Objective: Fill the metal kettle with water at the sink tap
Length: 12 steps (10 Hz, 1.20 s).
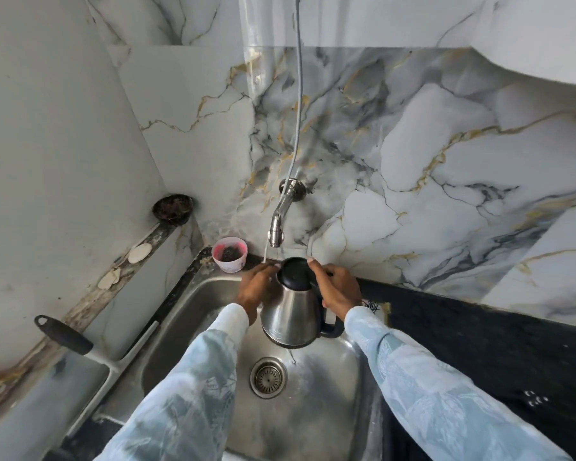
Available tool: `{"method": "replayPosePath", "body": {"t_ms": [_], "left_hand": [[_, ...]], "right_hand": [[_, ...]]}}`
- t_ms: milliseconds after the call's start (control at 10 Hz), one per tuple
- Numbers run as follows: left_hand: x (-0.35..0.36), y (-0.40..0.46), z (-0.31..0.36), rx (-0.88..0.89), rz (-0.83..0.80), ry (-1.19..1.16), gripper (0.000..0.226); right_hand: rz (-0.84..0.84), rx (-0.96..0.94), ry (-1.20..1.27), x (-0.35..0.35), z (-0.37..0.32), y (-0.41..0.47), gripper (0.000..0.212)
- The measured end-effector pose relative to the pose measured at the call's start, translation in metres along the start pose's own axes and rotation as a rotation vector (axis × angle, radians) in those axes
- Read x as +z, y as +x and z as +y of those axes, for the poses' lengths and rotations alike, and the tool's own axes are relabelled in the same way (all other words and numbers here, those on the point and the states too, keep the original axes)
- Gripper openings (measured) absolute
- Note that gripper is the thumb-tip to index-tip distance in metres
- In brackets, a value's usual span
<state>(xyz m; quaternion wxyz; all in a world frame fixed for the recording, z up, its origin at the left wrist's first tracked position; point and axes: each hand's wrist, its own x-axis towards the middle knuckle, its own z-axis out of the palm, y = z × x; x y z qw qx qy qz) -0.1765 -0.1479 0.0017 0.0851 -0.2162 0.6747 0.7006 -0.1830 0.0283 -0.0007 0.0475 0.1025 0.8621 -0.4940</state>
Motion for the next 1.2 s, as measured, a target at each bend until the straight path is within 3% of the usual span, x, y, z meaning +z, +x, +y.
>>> {"method": "replayPosePath", "body": {"t_ms": [100,300,700,1000,1100,1200], "left_hand": [[0.018,-0.019,-0.005,0.102,0.031,0.014,0.013],[0.066,-0.067,-0.027,0.181,-0.106,0.023,0.012],[0.181,-0.196,-0.113,0.099,-0.468,0.099,0.025],[0.193,-0.232,-0.150,0.161,-0.438,0.128,0.036],[0.192,-0.235,-0.150,0.173,-0.462,0.176,0.031],[0.188,-0.227,-0.130,0.190,-0.376,0.308,0.044]], "right_hand": [[0.035,-0.024,-0.038,-0.025,0.007,-0.017,0.067],[0.081,-0.011,-0.123,-0.099,0.039,-0.066,0.058],[0.183,0.103,-0.230,-0.233,0.166,-0.188,0.052],[0.141,0.035,-0.380,-0.239,0.212,-0.223,0.055],[0.095,-0.010,-0.506,-0.242,0.210,-0.223,0.057],[0.133,-0.117,-0.750,-0.248,0.186,-0.211,0.062]]}}
